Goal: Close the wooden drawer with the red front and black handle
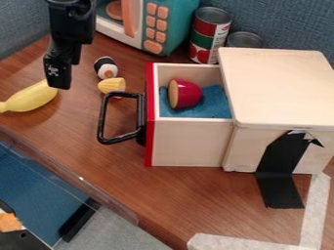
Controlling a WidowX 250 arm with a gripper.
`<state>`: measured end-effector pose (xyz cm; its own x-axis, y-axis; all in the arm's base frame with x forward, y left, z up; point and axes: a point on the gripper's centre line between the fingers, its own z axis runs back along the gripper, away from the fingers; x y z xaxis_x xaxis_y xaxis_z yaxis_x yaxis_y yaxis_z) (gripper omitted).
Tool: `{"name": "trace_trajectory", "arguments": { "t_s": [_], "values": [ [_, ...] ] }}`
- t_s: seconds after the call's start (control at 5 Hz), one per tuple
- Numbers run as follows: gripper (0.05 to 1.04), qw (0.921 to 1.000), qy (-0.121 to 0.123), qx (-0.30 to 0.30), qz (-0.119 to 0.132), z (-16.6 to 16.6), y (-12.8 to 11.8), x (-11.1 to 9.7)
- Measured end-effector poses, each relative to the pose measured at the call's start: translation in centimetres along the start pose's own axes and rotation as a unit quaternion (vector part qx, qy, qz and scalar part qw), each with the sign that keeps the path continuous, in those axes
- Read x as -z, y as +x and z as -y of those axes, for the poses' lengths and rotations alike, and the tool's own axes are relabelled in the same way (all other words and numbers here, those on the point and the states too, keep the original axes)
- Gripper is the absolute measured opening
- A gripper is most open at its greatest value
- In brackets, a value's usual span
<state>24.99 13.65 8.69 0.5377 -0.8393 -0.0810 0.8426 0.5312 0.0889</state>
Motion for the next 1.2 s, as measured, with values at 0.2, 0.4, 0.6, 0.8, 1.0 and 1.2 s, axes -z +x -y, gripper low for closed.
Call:
{"name": "trace_trajectory", "arguments": {
  "t_s": [0.2, 0.4, 0.6, 0.8, 1.0, 1.2],
  "values": [
    [1.001, 0.9999, -0.010, 0.001, 0.001, 0.3, 0.1, 0.6],
    [1.001, 0.9998, -0.011, 0.011, 0.015, 1.4, 0.5, 1.8],
    [1.001, 0.9997, -0.003, 0.003, 0.023, 2.6, 0.7, 2.5],
    [1.001, 0.9997, 0.013, -0.003, 0.020, 3.5, 1.1, 3.5],
    [1.001, 0.9989, 0.029, -0.026, 0.026, 3.4, 1.5, 4.0],
    [1.001, 0.9972, 0.022, -0.063, 0.032, 3.4, 2.5, 4.8]
  ]
}}
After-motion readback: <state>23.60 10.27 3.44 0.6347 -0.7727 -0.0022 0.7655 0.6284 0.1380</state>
